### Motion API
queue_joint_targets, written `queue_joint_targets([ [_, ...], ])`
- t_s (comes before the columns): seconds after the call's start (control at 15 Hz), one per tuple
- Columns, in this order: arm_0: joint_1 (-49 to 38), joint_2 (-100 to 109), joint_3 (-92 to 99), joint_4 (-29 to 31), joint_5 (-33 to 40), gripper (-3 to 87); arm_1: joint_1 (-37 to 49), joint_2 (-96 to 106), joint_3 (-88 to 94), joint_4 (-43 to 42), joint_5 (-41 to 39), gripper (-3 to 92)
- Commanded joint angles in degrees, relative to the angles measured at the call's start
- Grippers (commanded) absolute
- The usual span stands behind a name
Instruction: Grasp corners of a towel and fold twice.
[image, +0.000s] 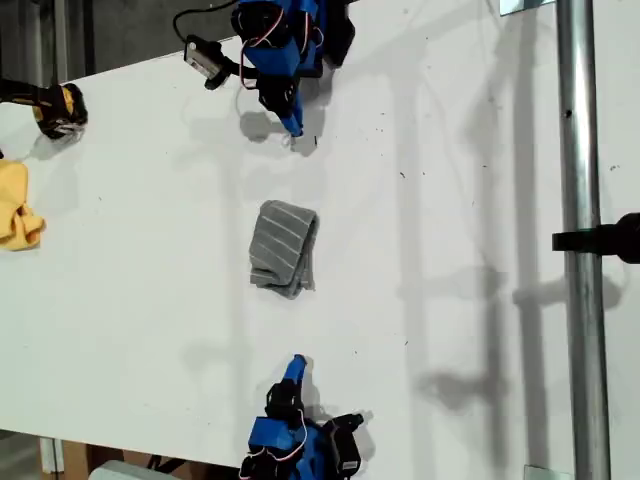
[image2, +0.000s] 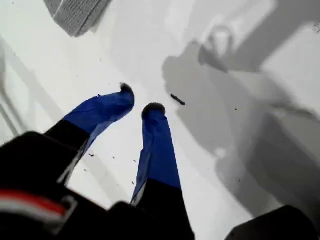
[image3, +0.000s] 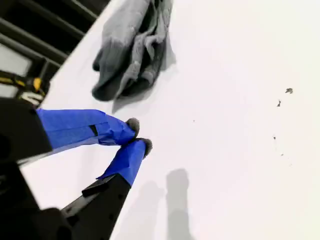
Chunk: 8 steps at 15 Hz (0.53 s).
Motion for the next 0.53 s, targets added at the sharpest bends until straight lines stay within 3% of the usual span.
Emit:
queue_joint_targets([
  [0.0,-5.19,0.26,0.26,5.36,2.02,1.5,-3.69,0.26,-0.79,1.05,0.53,15.3],
  [0.07,-5.45,0.26,0.26,5.45,17.58,1.5,-6.15,0.26,-0.79,1.14,0.44,15.3],
  [0.13,-5.1,0.35,0.26,4.92,28.48,1.5,-9.14,0.26,-0.79,1.14,0.44,15.3],
  [0.47,-5.1,0.35,0.26,5.19,27.16,1.3,-15.21,0.26,-0.79,1.14,0.44,15.3],
])
